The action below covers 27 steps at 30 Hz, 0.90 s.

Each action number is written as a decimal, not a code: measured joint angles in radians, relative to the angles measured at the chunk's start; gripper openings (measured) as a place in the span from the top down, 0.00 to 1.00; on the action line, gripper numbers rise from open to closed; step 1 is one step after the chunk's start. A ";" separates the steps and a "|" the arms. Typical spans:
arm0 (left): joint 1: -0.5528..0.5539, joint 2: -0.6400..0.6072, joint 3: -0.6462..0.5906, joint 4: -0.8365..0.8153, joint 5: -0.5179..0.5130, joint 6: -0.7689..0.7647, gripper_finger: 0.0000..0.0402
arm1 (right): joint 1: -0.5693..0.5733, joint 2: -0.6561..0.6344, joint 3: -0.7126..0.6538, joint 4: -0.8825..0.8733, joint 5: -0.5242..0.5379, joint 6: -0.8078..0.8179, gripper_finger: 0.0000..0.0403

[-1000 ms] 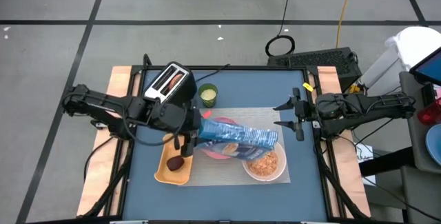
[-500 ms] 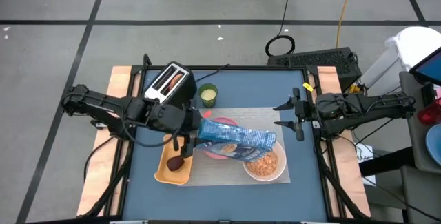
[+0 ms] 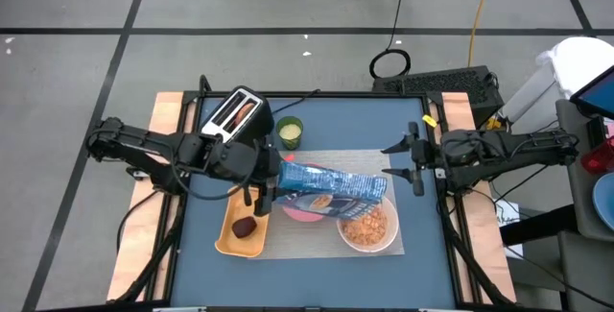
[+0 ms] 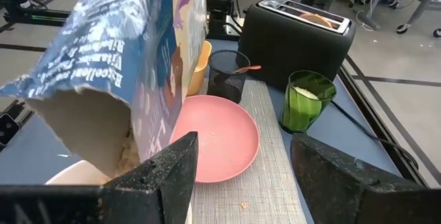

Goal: Arrange a breakfast setting
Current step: Pour the cereal in the bowl

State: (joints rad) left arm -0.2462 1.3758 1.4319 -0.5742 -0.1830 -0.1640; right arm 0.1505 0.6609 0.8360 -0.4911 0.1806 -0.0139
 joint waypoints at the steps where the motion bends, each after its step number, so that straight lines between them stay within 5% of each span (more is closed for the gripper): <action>1: 0.000 0.000 0.000 0.001 0.000 0.000 0.34 | 0.000 -0.002 0.000 0.000 0.000 0.000 0.45; 15: -0.005 0.000 0.000 0.035 0.000 -0.016 0.34 | 0.000 -0.038 0.000 -0.020 -0.007 0.019 0.45; 27: -0.005 0.000 0.000 0.077 0.001 -0.014 0.34 | 0.000 -0.032 -0.057 -0.109 -0.243 0.133 0.45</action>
State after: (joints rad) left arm -0.2512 1.3762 1.4319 -0.4976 -0.1822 -0.1776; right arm 0.1505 0.6290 0.7786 -0.6002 -0.0622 0.1192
